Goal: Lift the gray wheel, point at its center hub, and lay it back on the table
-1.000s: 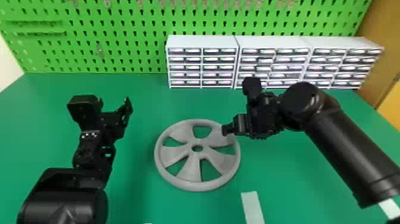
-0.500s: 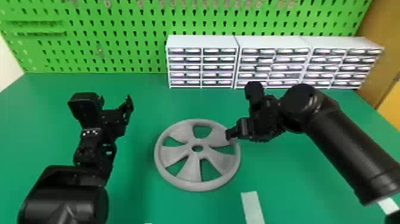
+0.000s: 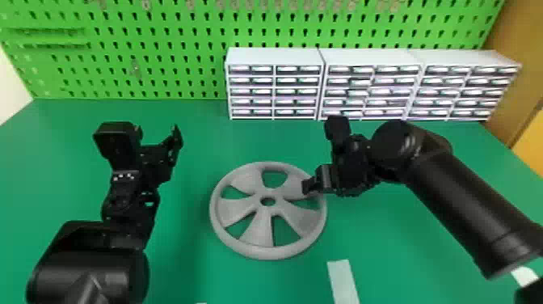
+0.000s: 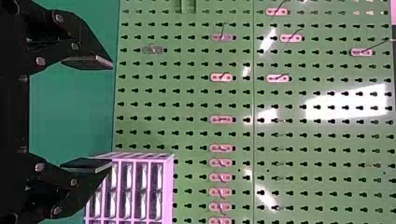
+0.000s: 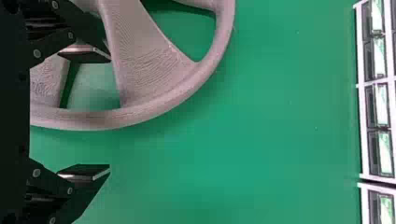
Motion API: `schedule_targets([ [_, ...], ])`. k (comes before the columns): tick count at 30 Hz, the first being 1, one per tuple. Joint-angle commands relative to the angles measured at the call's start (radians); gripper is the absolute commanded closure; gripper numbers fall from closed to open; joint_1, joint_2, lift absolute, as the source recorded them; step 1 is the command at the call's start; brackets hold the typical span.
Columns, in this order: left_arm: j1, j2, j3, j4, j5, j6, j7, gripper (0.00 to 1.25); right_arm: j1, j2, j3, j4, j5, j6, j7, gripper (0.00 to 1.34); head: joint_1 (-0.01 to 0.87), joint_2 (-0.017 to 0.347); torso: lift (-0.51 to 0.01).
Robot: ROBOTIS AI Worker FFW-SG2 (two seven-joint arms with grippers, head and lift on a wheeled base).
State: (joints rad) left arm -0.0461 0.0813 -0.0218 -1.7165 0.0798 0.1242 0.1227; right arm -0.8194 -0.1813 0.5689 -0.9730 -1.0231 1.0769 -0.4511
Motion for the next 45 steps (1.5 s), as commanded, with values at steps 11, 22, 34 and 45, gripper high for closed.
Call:
schedule_targets([
  [11,-0.003,0.0,-0.003,0.0,0.0,0.0,0.0,0.5,-0.011,0.01,0.072,0.056,0.038,-0.037,0.035,0.43,0.692,0.048,-0.096],
  [22,-0.005,0.0,-0.003,0.0,0.0,0.0,0.0,0.5,-0.014,0.008,0.089,0.059,0.057,-0.037,0.037,0.43,0.692,0.048,-0.096],
  [34,-0.005,0.0,-0.004,0.0,-0.002,0.0,0.002,0.5,-0.015,0.01,0.097,0.059,0.064,-0.031,0.037,0.72,0.692,0.048,-0.096],
  [45,-0.005,0.0,-0.004,0.002,-0.002,0.0,0.002,0.5,-0.04,0.016,0.123,0.074,0.077,0.0,0.037,1.07,0.692,0.048,-0.096],
])
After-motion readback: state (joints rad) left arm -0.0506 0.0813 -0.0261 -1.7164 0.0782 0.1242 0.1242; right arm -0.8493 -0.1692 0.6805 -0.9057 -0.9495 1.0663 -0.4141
